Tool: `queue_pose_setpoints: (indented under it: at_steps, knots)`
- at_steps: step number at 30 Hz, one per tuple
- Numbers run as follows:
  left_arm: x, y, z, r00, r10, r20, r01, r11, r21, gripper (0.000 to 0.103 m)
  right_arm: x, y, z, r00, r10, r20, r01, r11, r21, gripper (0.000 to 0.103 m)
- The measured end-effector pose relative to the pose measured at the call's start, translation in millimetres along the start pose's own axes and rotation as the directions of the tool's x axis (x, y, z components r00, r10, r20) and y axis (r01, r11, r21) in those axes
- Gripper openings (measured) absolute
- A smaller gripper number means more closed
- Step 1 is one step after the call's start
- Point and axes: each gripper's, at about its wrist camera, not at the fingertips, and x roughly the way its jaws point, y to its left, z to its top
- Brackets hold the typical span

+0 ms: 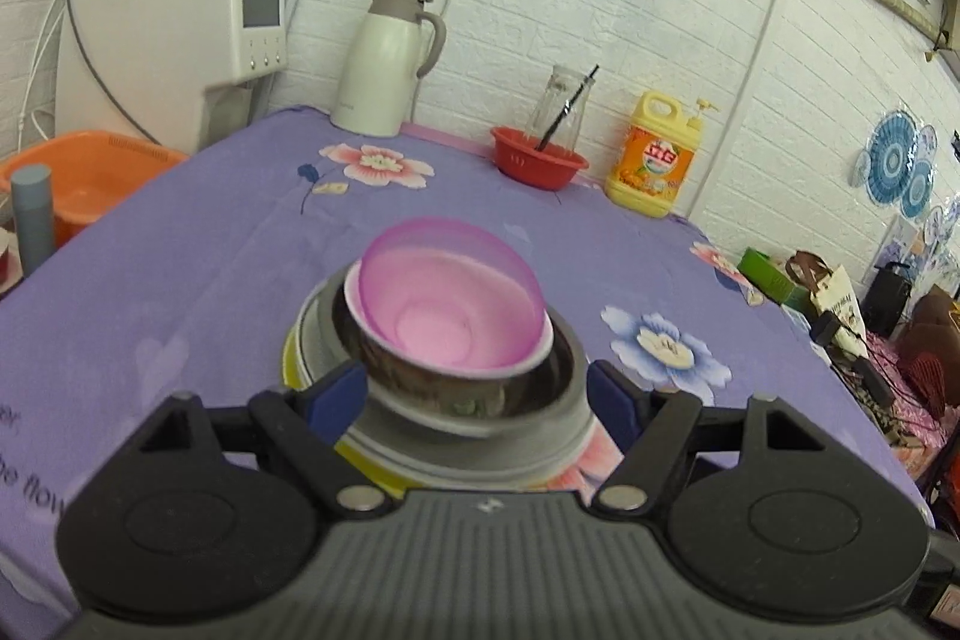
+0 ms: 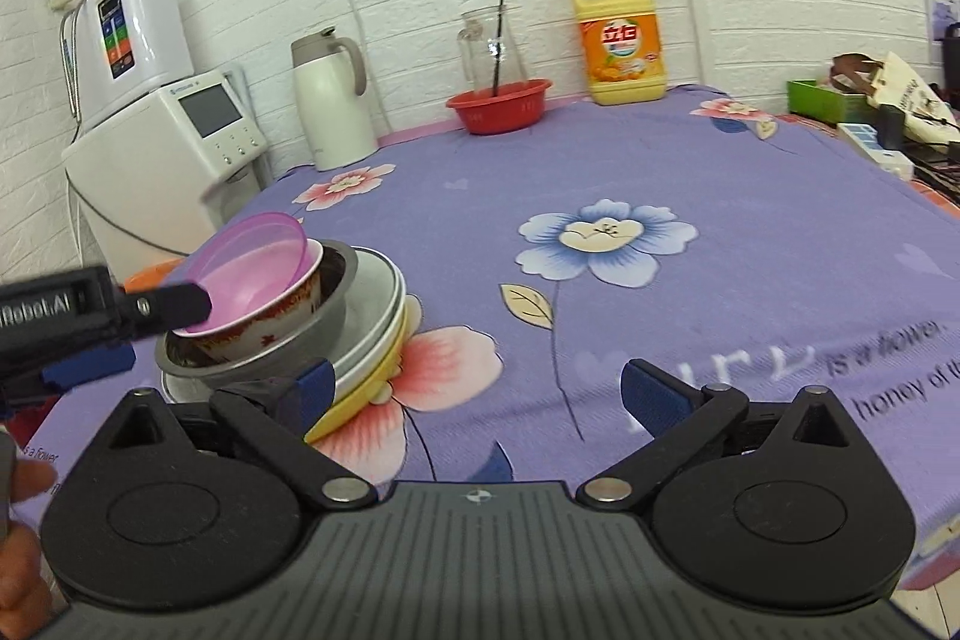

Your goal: Organize plates and bowls

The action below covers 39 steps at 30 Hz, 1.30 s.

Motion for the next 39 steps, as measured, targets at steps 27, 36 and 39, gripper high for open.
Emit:
queue_pose_setpoints:
  at_steps: [27, 36, 39]
  knots:
    - [-77.0, -38.2, -55.2, 0.996, -0.031, 0.081, 0.013, 0.978, 0.210, 0.074, -86.7, -17.8, -30.8, 0.986, -0.012, 0.165, -0.005, 0.995, 0.098, 0.103]
    - [-65.4, -29.0, -56.8, 1.000, -0.020, 0.025, 0.015, 0.986, 0.164, 0.074, -73.9, -16.3, -37.0, 0.995, -0.027, 0.099, 0.019, 0.996, 0.083, 0.103]
    - [-65.8, -29.0, -58.1, 0.999, -0.005, 0.038, -0.002, 0.985, 0.173, 0.074, -68.6, -10.4, -39.7, 0.997, -0.044, 0.070, 0.041, 0.998, 0.044, 0.103]
